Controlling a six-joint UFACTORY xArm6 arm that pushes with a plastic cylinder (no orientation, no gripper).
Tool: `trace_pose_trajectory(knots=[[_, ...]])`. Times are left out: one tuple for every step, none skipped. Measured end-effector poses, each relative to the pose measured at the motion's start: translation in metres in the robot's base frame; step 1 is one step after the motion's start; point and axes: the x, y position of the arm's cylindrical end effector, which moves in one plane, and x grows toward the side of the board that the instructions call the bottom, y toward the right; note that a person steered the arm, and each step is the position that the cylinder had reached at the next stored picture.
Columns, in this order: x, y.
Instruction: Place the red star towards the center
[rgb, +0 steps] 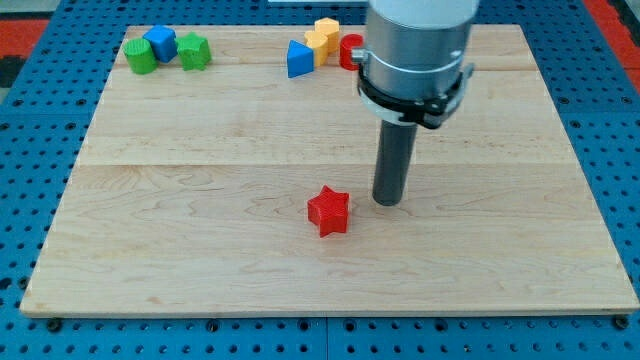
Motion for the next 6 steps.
trace_pose_trajectory(knots=[[0.04,-0.022],[0.026,-0.059],[-0.047,-0.064],[-0.057,-0.056],[-0.002,-0.022],[0.023,-0.074]])
